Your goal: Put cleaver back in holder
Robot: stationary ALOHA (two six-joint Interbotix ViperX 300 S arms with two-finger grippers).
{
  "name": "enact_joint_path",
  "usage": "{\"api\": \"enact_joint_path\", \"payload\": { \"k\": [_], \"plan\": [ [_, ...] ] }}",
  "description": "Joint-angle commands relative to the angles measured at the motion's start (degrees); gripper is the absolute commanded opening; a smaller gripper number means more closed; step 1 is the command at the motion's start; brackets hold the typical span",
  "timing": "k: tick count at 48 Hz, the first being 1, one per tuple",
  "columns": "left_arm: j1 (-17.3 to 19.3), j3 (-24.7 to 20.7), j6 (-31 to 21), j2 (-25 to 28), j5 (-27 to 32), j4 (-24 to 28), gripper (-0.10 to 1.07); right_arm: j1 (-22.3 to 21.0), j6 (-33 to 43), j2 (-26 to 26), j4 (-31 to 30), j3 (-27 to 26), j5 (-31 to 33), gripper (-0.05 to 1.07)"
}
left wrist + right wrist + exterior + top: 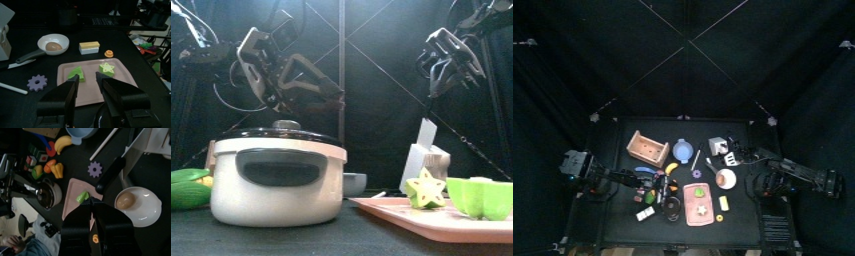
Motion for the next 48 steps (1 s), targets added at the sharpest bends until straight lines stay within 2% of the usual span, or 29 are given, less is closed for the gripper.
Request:
{"api": "enact_joint_path", "payload": {
  "k": [1, 31, 48],
  "plan": [
    [0.18, -0.62, 0.09, -0.53, -0.62, 0.09, 0.75, -1.32, -0.18, -0.53, -0.53, -0.7, -0.88, 0.28],
    [0.18, -0.44, 0.09, -0.53, -0.62, 0.09, 0.75, -5.71, -0.09, -0.53, -2.81, -0.88, -2.81, 0.28],
    [0.18, -0.44, 0.0, -0.53, -0.62, 0.0, 0.75, -5.1, -0.18, 0.0, -2.81, 0.53, -3.25, 0.28]
  ]
}}
